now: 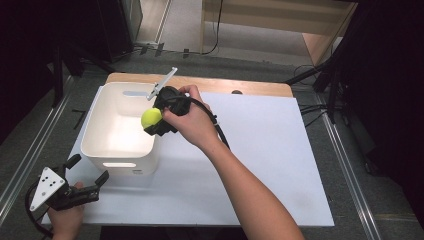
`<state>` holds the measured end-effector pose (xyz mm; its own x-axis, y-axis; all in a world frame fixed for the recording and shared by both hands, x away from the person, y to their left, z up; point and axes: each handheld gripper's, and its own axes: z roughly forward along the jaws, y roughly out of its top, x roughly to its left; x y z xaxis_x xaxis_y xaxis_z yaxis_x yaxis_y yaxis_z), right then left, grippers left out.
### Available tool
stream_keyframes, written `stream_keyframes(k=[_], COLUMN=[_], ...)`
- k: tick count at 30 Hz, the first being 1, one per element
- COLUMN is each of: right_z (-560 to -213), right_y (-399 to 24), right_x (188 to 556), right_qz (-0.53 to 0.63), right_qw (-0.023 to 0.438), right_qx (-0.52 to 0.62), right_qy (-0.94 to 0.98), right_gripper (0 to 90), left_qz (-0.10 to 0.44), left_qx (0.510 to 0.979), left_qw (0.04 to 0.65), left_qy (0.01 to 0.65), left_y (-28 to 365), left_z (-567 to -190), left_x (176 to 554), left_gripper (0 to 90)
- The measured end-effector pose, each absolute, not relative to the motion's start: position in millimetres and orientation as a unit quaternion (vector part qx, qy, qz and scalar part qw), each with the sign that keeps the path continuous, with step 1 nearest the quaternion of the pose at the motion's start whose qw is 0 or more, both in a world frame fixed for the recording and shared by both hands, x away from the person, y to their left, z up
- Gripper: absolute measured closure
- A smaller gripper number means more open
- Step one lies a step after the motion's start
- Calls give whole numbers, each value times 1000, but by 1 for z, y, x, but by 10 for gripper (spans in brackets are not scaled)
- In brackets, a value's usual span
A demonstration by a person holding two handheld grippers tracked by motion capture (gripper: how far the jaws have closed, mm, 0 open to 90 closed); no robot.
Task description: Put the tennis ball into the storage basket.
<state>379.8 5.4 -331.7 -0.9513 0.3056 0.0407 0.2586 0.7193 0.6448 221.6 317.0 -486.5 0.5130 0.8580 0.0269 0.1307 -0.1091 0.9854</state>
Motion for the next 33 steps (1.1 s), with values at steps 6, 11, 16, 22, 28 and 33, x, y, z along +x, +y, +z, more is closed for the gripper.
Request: stream_keyframes(k=[6,11,16,22,28,33], right_z=[-333,-334,-335,-338,-342,-344], right_y=[16,21,25,33,38,41], right_x=[379,379,378,377,377,377], right_qz=[342,344,345,344,338,336], right_qw=[27,25,27,21,20,20], right_qx=[149,143,140,135,132,126], right_qy=[927,928,928,929,931,933], right_gripper=[228,228,228,228,228,228], left_qz=[327,326,327,326,326,325], left_qx=[669,668,669,669,669,668], left_qw=[556,557,557,557,557,559], left_qy=[370,370,369,370,369,369], left_y=[317,317,317,317,317,317], left_z=[-487,-487,-487,-487,-487,-487], left_x=[222,222,222,222,222,222], left_gripper=[0,0,0,0,0,0])
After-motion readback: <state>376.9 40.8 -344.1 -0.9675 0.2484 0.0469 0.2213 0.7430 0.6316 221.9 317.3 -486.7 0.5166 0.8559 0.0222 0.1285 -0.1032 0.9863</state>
